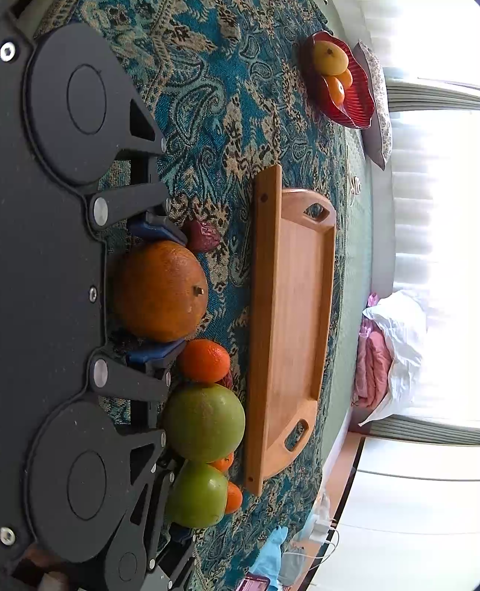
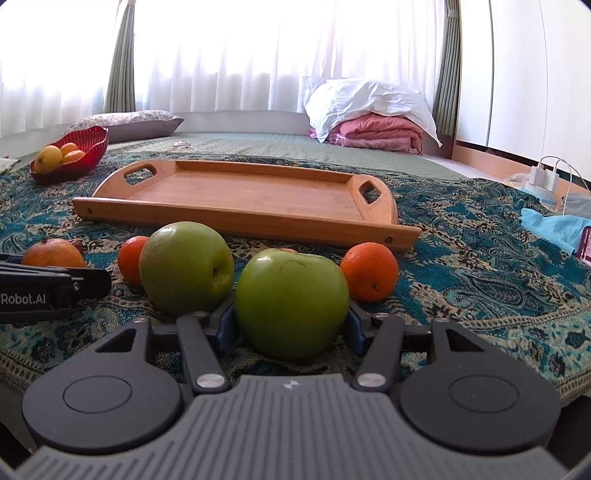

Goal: Organize fruits
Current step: 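Carry the orange onto the wooden tray with the left tool while the right tool carries the apple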

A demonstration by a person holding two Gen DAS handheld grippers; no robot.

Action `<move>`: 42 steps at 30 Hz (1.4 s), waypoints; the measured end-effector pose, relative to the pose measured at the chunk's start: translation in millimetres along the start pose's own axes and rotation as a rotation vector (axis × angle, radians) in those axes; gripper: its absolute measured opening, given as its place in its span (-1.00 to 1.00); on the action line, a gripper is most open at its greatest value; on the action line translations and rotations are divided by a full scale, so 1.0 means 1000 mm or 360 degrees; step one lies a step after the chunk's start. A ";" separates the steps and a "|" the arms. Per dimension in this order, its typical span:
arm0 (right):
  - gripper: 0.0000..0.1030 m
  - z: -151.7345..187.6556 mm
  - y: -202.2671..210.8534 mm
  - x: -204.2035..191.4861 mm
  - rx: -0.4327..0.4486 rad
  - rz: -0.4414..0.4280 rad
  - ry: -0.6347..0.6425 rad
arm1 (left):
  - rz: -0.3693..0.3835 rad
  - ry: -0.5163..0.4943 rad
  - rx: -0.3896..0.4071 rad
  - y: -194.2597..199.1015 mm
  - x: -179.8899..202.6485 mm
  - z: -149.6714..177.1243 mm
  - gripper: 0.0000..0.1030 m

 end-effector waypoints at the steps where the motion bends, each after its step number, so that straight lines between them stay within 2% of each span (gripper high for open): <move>1: 0.30 0.001 0.001 0.000 0.0006 -0.0003 -0.0002 | 0.0004 0.0002 0.0003 0.000 0.000 0.000 -0.03; 5: 0.17 0.002 0.002 0.000 0.0023 -0.0008 0.0004 | -0.0002 0.0021 0.0027 0.003 -0.001 0.001 -0.05; 14: 0.16 0.003 0.016 0.006 0.0150 -0.0042 -0.0106 | -0.0055 0.0026 0.0099 0.012 0.000 -0.010 -0.06; 21: 0.15 -0.014 0.027 0.008 0.0241 -0.0040 -0.0098 | -0.0073 0.0002 0.0153 0.015 0.003 -0.032 -0.06; 31: 0.15 -0.046 0.022 0.026 0.0241 -0.0047 -0.0148 | -0.0052 0.0008 0.0144 0.004 0.008 -0.064 -0.06; 42: 0.15 -0.083 -0.007 0.054 0.0195 -0.0027 -0.0217 | -0.0045 0.0032 0.0114 -0.026 0.008 -0.102 -0.06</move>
Point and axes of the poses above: each gripper's, at about its wrist camera, not at the fingertips, and y roughly against the way its jaws point, x to its right, z to its underside, the point moved 1 cm from there along -y, roughly the way its jaws point, and after that the axes turned 13 degrees about -z, right-handed, at the moved point
